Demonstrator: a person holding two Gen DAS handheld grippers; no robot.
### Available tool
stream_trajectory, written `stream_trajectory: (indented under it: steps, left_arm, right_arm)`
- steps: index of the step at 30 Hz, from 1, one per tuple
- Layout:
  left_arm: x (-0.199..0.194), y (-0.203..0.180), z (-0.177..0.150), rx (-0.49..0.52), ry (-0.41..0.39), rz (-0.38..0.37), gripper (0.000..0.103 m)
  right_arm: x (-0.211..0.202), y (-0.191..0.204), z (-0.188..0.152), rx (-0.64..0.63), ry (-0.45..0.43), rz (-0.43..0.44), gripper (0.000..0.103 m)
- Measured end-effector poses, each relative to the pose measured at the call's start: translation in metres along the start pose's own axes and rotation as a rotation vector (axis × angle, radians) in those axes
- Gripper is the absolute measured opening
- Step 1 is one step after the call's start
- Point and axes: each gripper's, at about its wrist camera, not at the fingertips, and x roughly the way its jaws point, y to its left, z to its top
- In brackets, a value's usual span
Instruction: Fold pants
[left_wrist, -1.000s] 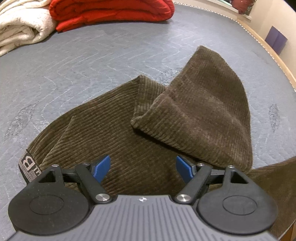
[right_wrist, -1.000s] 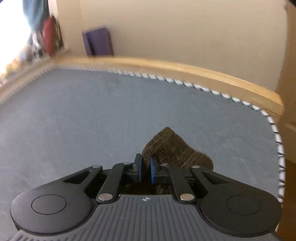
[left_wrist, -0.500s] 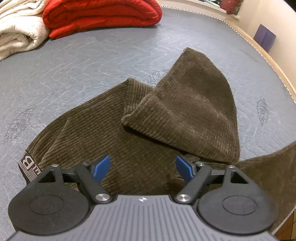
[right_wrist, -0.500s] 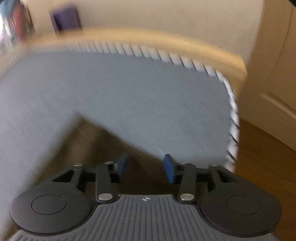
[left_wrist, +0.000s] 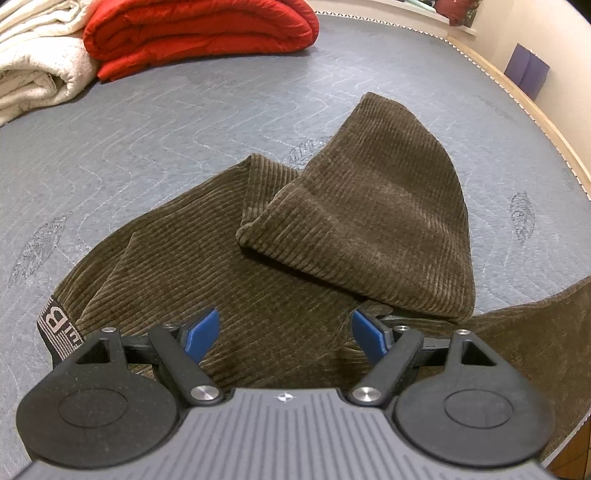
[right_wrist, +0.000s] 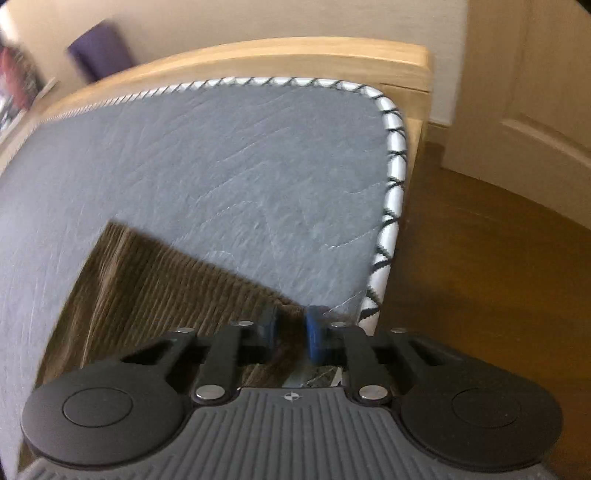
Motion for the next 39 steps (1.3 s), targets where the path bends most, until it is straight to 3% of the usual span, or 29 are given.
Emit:
stream_trajectory:
  steps: [4,6,8,10,13,17,19,21,22,23,24,27,31,37,39]
  left_arm:
    - [0.001,0.002,0.001,-0.009,0.001,-0.005,0.083]
    - [0.003,0.004,0.002,-0.012,0.008,0.0,0.083]
    - [0.005,0.006,0.001,-0.015,0.018,0.003,0.083]
    - [0.006,0.008,0.002,-0.016,0.021,0.003,0.083]
    - [0.006,0.011,0.003,-0.03,0.017,-0.001,0.083]
    - [0.006,0.009,0.005,-0.051,0.005,0.004,0.082]
    - [0.007,0.006,0.005,-0.065,-0.001,-0.005,0.069]
    - [0.009,0.003,0.006,-0.076,0.005,-0.024,0.024]
    - [0.011,0.0,0.006,-0.076,0.01,-0.035,0.015]
    - [0.013,-0.004,0.006,-0.073,0.009,-0.046,0.006]
    - [0.014,-0.008,0.006,-0.065,0.007,-0.054,0.005]
    - [0.016,-0.021,0.007,-0.041,0.004,-0.081,0.005]
    - [0.022,-0.032,0.01,-0.044,0.0,-0.12,0.006]
    - [0.033,-0.032,0.019,-0.09,0.002,-0.14,0.006]
    - [0.033,-0.028,0.024,-0.113,-0.014,-0.148,0.006]
  right_arm:
    - [-0.008,0.004,-0.003,0.016,-0.019,-0.109,0.016]
    - [-0.012,0.019,-0.001,-0.025,-0.031,-0.205,0.018]
    - [-0.029,0.035,0.002,-0.041,-0.093,-0.276,0.027]
    - [-0.049,0.051,0.001,-0.038,-0.164,-0.259,0.034]
    - [-0.073,0.096,-0.004,-0.081,-0.226,-0.09,0.039]
    - [-0.094,0.178,-0.029,-0.227,-0.158,0.315,0.044]
    - [-0.1,0.215,-0.046,-0.272,-0.11,0.463,0.044]
    - [-0.099,0.251,-0.066,-0.279,-0.035,0.605,0.044]
    - [-0.096,0.265,-0.076,-0.273,-0.003,0.654,0.044]
    - [-0.089,0.281,-0.086,-0.265,0.035,0.685,0.044]
    - [-0.082,0.298,-0.096,-0.255,0.083,0.696,0.044]
    - [-0.06,0.342,-0.127,-0.241,0.183,0.726,0.044]
    - [-0.03,0.388,-0.158,-0.292,0.291,0.687,0.044]
    - [-0.018,0.423,-0.179,-0.32,0.307,0.692,0.048]
    - [-0.022,0.43,-0.181,-0.344,0.333,0.756,0.025]
